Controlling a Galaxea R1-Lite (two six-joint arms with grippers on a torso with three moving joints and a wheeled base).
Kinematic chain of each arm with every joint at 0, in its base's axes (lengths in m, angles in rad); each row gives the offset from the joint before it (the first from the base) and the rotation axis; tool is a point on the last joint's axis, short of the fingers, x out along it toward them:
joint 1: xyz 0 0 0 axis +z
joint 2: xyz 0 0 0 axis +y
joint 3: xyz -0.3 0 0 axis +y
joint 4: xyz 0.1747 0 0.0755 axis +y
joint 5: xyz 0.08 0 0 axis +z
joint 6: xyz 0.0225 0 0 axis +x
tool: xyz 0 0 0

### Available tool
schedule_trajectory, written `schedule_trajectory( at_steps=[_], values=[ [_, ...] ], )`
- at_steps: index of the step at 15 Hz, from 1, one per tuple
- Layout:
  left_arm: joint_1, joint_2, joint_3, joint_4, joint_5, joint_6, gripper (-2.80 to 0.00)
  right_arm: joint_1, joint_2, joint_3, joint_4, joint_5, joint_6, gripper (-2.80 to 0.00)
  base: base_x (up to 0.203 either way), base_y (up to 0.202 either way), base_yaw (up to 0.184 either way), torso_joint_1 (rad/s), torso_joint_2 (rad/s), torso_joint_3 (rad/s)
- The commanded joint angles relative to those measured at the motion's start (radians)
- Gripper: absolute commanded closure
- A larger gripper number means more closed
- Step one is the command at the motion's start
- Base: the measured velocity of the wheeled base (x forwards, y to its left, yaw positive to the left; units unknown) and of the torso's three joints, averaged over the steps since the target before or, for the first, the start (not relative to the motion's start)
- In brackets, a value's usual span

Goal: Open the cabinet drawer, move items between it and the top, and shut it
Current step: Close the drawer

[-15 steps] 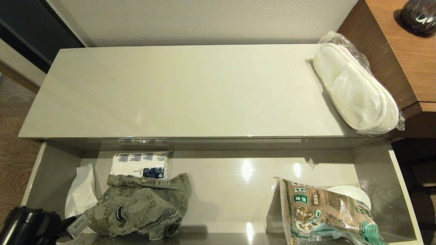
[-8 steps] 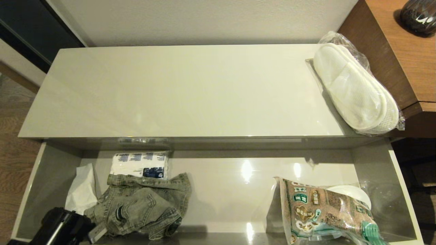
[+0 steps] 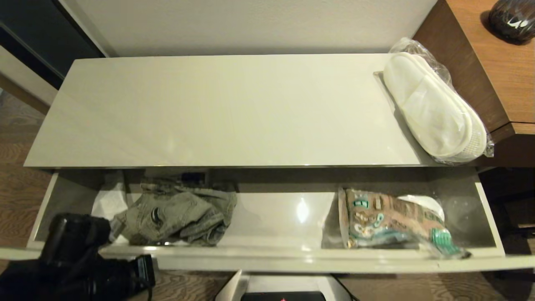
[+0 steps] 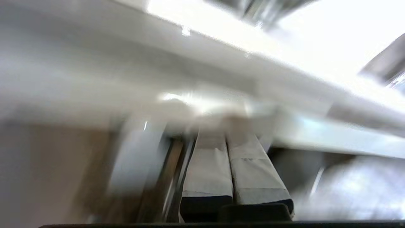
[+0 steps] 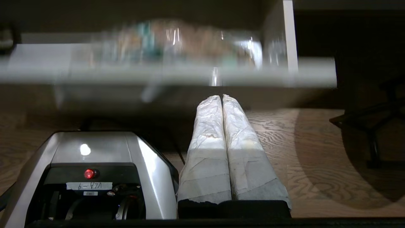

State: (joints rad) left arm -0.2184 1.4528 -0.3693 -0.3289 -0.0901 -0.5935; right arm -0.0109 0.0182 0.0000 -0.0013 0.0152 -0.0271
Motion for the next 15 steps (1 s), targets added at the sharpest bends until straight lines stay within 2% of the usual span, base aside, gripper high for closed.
schedule_trajectory(
  at_steps=[1, 4, 6, 11, 14, 15],
  values=[
    [-0.001, -0.116, -0.156, 0.136, 0.015, -0.011, 0.0, 0.0, 0.0, 0.001, 0.0, 0.0, 0.0, 0.0, 0.0, 0.0, 0.0, 0.0, 0.0, 0.0],
    [-0.001, -0.147, -0.456, 0.369, 0.029, -0.023, 0.0, 0.0, 0.002, 0.002, 0.0, 0.0, 0.0, 0.0, 0.0, 0.0, 0.0, 0.0, 0.0, 0.0],
    [-0.001, -0.171, -0.597, 0.534, 0.056, -0.026, 0.0, 0.0, 0.001, 0.002, 0.0, 0.0, 0.0, 0.0, 0.0, 0.0, 0.0, 0.0, 0.0, 0.0],
    [-0.003, -0.455, -0.676, 0.912, 0.07, 0.011, 0.0, 0.0, 0.002, 0.002, 0.0, 0.0, 0.0, 0.0, 0.0, 0.0, 0.0, 0.0, 0.0, 0.0],
    [0.0, -0.74, -0.721, 1.234, 0.103, 0.1, 0.0, 0.0, 0.002, 0.002, 0.0, 0.0, 0.0, 0.0, 0.0, 0.0, 0.0, 0.0, 0.0, 0.0],
    [0.003, -0.827, -0.732, 1.321, 0.133, 0.155, 0.0, 0.0, 0.002, 0.002, 0.0, 0.0, 0.0, 0.0, 0.0, 0.0, 0.0, 0.0, 0.0, 0.0]
  ],
)
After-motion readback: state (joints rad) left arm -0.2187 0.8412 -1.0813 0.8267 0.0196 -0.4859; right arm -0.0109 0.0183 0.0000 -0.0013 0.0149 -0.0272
